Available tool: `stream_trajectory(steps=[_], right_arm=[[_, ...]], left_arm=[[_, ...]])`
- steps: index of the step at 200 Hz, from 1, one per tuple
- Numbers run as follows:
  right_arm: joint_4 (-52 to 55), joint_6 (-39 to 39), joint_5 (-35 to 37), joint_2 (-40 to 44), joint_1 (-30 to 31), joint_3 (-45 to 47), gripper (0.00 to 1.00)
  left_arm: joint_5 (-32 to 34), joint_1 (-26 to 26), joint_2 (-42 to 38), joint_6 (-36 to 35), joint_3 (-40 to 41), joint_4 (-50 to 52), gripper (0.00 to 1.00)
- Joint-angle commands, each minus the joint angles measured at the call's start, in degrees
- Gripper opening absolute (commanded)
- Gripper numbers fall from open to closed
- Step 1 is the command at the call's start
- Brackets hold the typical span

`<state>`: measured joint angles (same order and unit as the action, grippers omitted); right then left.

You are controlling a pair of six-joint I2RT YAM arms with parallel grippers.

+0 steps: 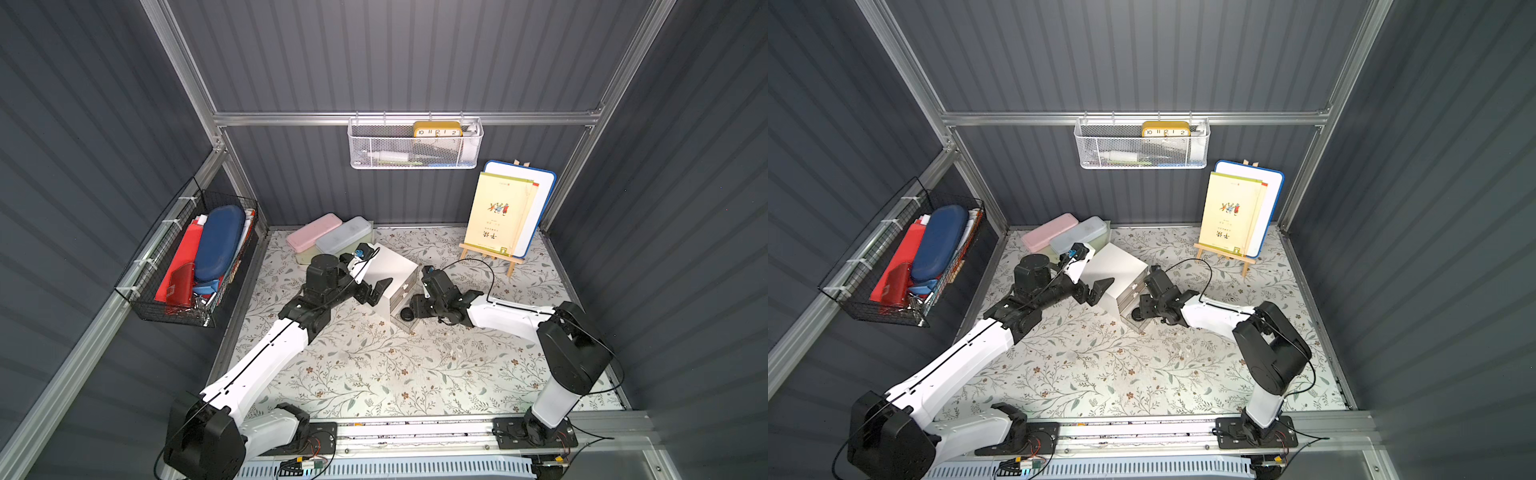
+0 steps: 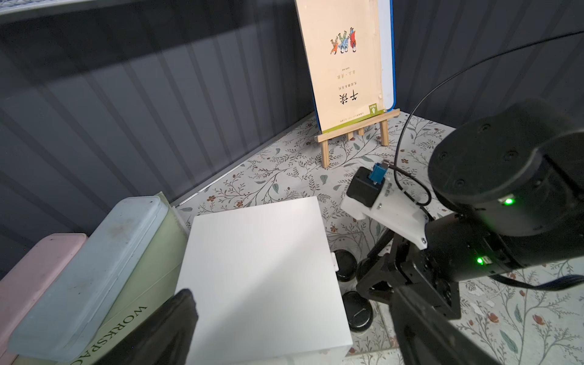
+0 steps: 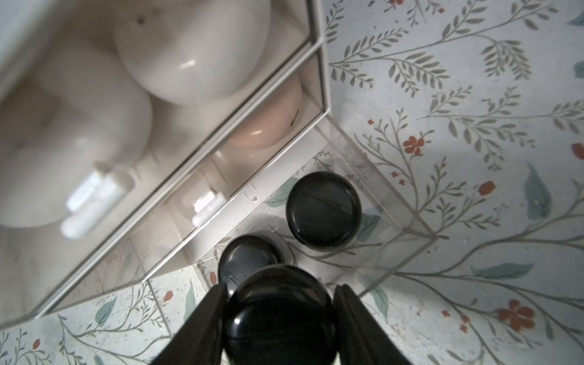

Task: Put the bluetooth earphones in the drawer according to color
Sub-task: Place the bluetooth earphone in the drawer.

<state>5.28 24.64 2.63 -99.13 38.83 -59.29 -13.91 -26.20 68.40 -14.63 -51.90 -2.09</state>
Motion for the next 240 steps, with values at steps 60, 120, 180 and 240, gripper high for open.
stream_trajectory(steps=[60,120,180,240], right_arm=[[-1.46,0.62,-1.15,-1.94,-0.17,-1.99,0.65],[-0.75,0.36,0.02,0.1,-0.29,-1.51,0.68],[-3.07,2.06,-1.02,3.33,-0.95,1.6,0.35],[-7.45,6.58,-7.29,1.19,-1.15,2.88,0.02]], left_arm=[[-0.8,0.44,-2.02,0.31,0.64,1.37,0.99],[-0.37,0.53,-1.76,0.4,0.49,1.14,0.99],[-0.74,0.62,0.43,0.41,-0.7,-0.2,1.0],[-0.73,0.71,0.35,0.64,-0.45,-0.4,0.99]])
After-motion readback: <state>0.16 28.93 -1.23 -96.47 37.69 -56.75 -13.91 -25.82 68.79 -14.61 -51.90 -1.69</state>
